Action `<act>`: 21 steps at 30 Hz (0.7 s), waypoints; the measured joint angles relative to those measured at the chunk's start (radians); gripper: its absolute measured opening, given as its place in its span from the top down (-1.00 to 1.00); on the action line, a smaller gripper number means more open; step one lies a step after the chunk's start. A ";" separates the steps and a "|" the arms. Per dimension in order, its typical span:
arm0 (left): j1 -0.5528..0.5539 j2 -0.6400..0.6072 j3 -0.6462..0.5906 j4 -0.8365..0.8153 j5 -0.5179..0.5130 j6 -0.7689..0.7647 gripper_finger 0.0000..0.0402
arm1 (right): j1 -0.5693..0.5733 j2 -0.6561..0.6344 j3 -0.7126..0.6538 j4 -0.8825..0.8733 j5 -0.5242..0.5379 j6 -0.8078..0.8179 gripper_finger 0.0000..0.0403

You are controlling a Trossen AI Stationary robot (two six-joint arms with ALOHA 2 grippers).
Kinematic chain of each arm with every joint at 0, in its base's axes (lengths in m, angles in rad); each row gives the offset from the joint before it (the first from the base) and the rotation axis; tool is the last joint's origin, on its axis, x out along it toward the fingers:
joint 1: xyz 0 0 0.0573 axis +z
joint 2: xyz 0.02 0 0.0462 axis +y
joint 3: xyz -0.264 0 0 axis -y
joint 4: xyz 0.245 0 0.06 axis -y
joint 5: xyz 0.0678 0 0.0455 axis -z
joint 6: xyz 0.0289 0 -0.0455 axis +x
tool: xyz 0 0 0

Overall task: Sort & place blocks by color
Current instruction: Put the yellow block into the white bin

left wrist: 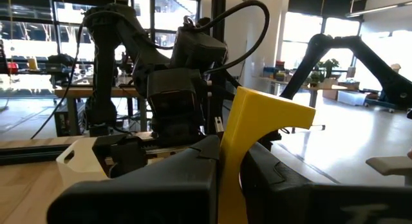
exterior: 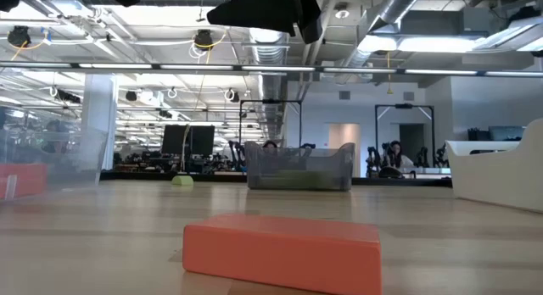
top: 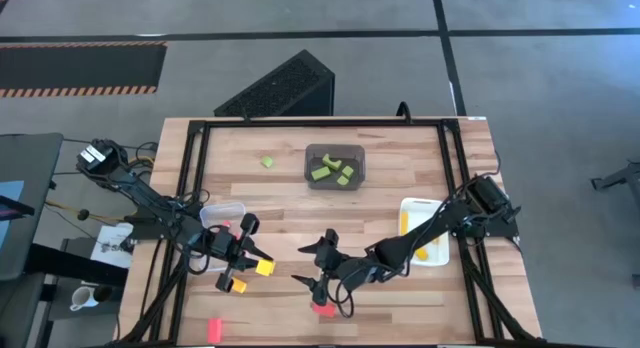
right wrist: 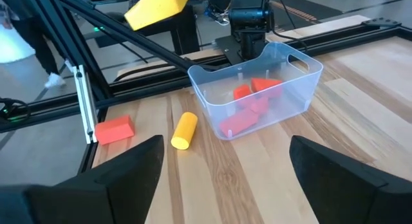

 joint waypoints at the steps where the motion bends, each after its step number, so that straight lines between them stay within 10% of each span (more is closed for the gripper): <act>1: 0.001 0.000 0.000 0.000 0.000 0.000 0.96 | -0.002 0.000 0.000 0.000 0.000 0.000 -0.79; 21: 0.043 0.000 0.000 -0.054 0.001 -0.077 0.96 | -0.004 0.000 0.000 0.000 -0.002 0.008 -0.76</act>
